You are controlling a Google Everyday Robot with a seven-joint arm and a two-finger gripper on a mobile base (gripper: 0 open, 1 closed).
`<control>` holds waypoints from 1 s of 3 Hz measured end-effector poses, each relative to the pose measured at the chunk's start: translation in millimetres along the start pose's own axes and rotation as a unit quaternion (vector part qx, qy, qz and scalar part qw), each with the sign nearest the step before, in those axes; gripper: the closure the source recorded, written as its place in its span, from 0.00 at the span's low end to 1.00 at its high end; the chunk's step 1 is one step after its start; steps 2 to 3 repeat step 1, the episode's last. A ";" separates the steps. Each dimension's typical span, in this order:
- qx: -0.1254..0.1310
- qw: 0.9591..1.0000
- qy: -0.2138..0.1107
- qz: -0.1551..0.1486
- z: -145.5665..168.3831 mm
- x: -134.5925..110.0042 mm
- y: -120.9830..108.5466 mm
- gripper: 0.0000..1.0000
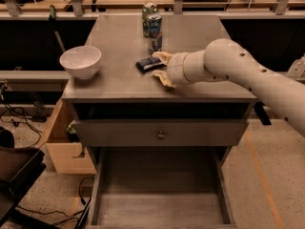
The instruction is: Pick rxbar blueberry from white bowl and place on counter
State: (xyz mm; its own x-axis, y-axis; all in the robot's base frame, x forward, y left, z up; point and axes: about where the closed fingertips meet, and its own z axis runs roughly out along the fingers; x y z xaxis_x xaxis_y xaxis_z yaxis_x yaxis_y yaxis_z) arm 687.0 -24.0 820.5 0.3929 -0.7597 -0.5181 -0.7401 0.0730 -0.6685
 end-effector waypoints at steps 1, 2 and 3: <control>0.000 1.000 0.000 0.000 -1.8 -1.8 -3.7 0.00; 0.000 1.000 0.000 0.000 -1.8 -1.8 -3.7 0.00; 0.000 1.000 0.000 0.000 -1.8 -1.8 -3.7 0.00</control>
Offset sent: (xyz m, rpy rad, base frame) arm 0.0000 0.0000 0.0000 0.0000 0.0000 0.0000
